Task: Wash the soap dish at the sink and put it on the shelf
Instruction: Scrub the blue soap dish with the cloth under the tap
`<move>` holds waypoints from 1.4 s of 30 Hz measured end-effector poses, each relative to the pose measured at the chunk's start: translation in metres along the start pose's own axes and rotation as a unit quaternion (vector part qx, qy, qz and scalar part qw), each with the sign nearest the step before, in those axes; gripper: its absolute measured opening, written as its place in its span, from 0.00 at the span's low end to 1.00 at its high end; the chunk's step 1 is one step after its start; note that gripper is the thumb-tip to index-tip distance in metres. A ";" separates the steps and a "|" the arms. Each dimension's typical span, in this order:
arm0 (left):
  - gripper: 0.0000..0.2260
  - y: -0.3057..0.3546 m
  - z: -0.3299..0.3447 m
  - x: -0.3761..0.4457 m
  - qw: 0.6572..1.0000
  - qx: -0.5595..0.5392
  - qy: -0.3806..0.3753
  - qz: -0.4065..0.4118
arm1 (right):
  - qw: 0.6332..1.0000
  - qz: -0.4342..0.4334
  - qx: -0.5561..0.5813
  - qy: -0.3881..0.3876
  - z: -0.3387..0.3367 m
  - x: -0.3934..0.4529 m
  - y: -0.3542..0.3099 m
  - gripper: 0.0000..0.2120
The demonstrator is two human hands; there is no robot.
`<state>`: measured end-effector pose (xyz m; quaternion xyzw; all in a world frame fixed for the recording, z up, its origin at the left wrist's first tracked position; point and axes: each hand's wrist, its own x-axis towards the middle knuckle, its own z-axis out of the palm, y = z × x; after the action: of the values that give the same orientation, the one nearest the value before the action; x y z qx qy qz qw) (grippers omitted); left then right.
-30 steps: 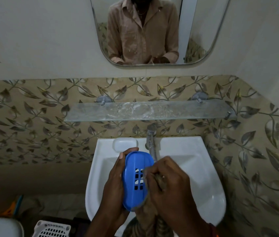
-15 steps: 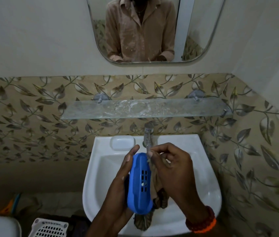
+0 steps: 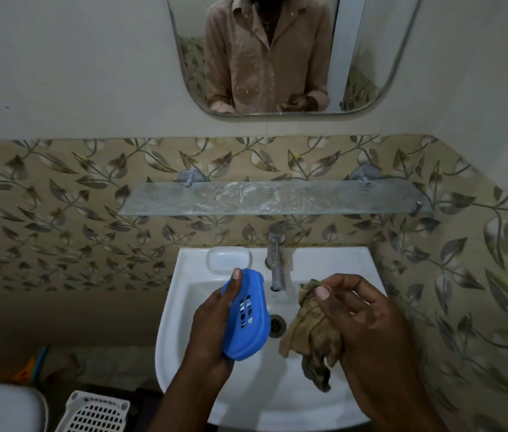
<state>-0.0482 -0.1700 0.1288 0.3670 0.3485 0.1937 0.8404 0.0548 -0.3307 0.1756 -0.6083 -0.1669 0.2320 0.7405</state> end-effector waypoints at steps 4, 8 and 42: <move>0.27 0.006 0.010 -0.009 0.990 -0.092 -0.082 -0.062 | 0.999 -0.006 -0.001 -0.032 0.013 -0.010 0.011 0.09; 0.32 0.017 0.012 -0.019 0.957 -0.206 -0.186 -0.081 | 0.999 -0.020 -0.022 -0.040 0.016 -0.011 0.018 0.08; 0.33 0.003 0.004 0.004 0.988 -0.068 -0.138 0.028 | 0.822 -0.294 -0.402 -0.276 0.041 -0.003 -0.003 0.10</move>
<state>-0.0430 -0.1679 0.1309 0.3418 0.2054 0.1878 0.8976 0.0311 -0.2992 0.1874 -0.6843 -0.6138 0.0741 0.3866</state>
